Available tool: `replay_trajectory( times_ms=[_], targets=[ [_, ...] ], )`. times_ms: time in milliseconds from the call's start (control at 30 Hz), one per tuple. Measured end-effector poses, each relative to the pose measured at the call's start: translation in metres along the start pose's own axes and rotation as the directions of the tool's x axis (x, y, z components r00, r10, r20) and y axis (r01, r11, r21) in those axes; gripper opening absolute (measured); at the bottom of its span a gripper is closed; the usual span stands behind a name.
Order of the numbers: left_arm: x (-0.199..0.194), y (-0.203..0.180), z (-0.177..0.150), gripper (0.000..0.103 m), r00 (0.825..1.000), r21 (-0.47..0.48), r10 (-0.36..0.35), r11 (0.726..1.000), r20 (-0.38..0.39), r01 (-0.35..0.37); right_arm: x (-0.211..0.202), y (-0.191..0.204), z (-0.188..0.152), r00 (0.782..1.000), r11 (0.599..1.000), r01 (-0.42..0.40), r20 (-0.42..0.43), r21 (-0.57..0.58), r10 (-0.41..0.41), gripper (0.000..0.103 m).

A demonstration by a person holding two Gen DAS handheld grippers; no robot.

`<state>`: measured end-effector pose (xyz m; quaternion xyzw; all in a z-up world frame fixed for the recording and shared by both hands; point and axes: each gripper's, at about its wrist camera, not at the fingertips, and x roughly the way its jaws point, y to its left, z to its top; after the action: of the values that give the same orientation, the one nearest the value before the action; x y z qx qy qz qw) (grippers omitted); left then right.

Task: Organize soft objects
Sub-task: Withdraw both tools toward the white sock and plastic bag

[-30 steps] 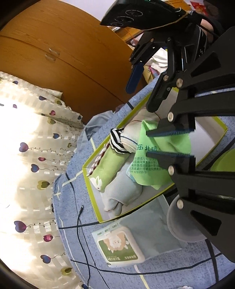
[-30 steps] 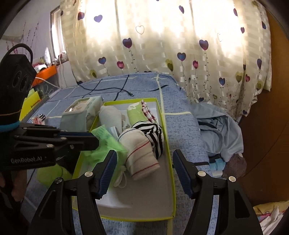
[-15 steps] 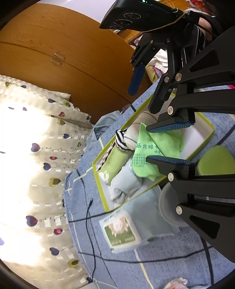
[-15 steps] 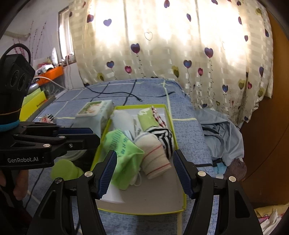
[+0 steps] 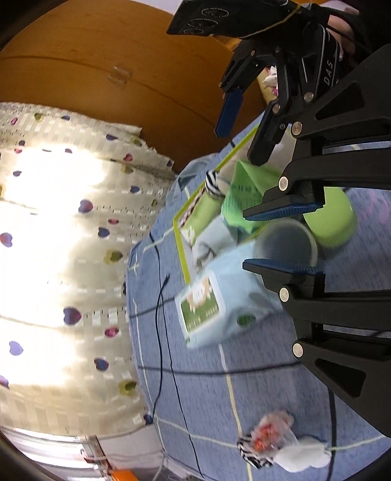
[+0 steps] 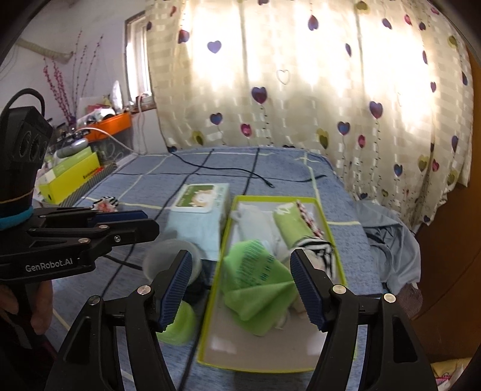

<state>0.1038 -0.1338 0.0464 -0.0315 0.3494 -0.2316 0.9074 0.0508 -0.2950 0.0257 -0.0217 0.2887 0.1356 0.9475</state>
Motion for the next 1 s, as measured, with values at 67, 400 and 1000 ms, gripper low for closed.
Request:
replay_trajectory(
  times_ms=[67, 400, 1000],
  targets=[
    [-0.005, 0.009, -0.003, 0.027, 1.000, -0.015, 0.016, 1.000, 0.005, -0.016, 0.003, 0.008, 0.002, 1.000, 1.000, -0.012, -0.001, -0.010, 0.012, 0.069],
    [-0.021, 0.045, -0.018, 0.027, 0.995, -0.066, 0.095, 0.993, 0.015, -0.094, 0.019, 0.045, 0.009, 0.997, 0.995, -0.080, -0.024, -0.058, 0.079, 0.070],
    [-0.037, 0.090, -0.037, 0.027, 0.990, -0.154, 0.144, 0.978, 0.007, -0.141, 0.046, 0.092, 0.012, 0.985, 0.982, -0.158, -0.091, -0.104, 0.149, 0.070]
  ],
)
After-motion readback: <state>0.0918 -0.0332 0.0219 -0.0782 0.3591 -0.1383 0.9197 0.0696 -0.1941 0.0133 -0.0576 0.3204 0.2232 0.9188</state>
